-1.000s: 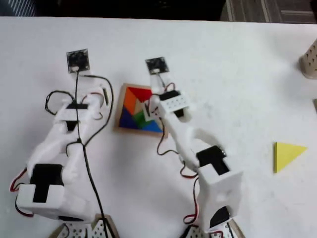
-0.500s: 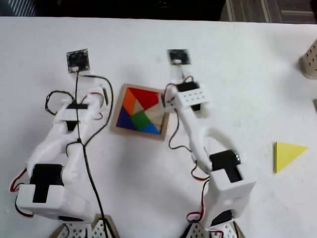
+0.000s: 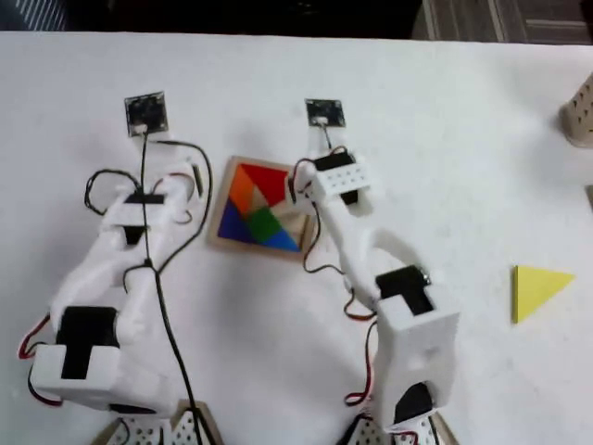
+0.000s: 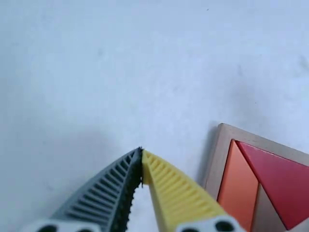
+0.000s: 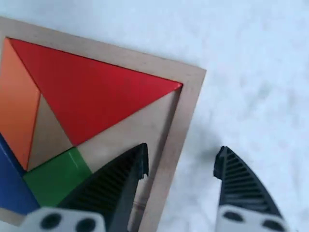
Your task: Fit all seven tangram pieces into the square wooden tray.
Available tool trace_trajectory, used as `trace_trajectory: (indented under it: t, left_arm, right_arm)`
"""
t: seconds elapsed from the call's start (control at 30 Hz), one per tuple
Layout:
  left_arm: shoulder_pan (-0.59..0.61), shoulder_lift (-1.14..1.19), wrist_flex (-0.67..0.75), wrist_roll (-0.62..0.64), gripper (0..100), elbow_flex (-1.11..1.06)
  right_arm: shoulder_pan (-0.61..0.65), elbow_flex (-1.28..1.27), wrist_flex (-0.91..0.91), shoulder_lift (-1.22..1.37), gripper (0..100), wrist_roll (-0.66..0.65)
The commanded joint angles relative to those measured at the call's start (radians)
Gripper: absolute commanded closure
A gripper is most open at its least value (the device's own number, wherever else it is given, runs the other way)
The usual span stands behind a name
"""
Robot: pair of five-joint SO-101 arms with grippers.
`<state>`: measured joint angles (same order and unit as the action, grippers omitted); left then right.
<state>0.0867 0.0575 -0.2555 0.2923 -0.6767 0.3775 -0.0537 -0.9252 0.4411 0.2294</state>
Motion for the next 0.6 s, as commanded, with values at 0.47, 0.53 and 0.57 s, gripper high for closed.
trace_trajectory:
  t: [0.47,0.53,0.57]
  left_arm:
    - [0.012,-0.008,0.032,0.006,98,0.055]
    - [0.012,-0.008,0.032,0.006,98,0.055]
    - [0.010,-0.008,0.032,0.006,98,0.055]
  right_arm:
    - [-0.113,0.252,-0.331,0.114,98.1,-0.222]
    - [-0.125,0.249,-0.351,0.088,98.1,-0.310]
    - [-0.125,0.245,-0.371,0.079,98.1,-0.376]
